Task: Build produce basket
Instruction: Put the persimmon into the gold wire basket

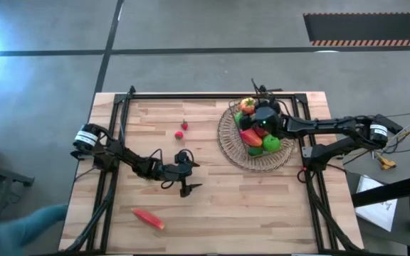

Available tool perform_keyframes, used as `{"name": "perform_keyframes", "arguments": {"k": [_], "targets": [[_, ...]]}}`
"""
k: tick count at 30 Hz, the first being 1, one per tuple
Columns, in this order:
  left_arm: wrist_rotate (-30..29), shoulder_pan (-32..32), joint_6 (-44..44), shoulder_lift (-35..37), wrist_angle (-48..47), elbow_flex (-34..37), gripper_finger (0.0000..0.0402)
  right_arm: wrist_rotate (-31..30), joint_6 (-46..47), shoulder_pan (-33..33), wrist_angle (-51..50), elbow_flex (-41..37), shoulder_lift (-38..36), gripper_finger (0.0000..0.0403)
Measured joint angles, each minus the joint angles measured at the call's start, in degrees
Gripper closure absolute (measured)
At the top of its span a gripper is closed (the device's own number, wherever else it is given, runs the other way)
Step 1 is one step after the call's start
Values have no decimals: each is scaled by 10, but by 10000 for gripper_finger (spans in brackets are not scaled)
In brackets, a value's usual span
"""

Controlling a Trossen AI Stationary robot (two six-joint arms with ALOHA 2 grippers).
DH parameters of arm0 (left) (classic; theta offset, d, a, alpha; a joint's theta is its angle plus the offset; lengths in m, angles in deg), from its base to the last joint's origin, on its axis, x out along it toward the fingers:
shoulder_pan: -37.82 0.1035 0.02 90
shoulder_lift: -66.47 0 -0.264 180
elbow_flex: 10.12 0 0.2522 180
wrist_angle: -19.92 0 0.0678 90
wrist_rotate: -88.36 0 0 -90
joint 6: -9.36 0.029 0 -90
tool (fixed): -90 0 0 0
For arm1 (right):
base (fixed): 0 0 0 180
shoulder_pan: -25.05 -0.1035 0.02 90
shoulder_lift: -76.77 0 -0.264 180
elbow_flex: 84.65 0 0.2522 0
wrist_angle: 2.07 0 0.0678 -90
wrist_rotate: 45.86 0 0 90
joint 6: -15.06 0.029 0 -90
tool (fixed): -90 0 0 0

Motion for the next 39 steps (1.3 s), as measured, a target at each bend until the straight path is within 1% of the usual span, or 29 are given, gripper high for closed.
{"name": "perform_keyframes", "arguments": {"k": [3, 6, 9, 15, 21, 25, 28, 39], "targets": [[0, 0, 0, 0, 0, 0, 15, -38, 20, 0, -28, 0, 0, 103], [0, 0, 0, 0, 0, 0, 15, -77, 63, 0, -68, 0, 0, 104], [0, 0, 0, 0, 0, 0, 15, -93, 97, 0, -82, -5, 0, 105], [0, 0, 0, 0, 0, 0, 15, -98, 143, 2, -78, -18, 1, 105], [0, 0, 0, 0, 0, 0, 15, -97, 145, 2, -71, -20, 1, 105], [0, 0, 0, 0, 0, 0, 15, -79, 143, 2, -55, -21, 1, 104], [0, 0, 0, 0, 0, 0, 15, -62, 138, 2, -45, -21, 1, 96], [0, 0, 0, 0, 0, 0, 15, -60, 118, 2, -46, -21, 1, 59]]}}
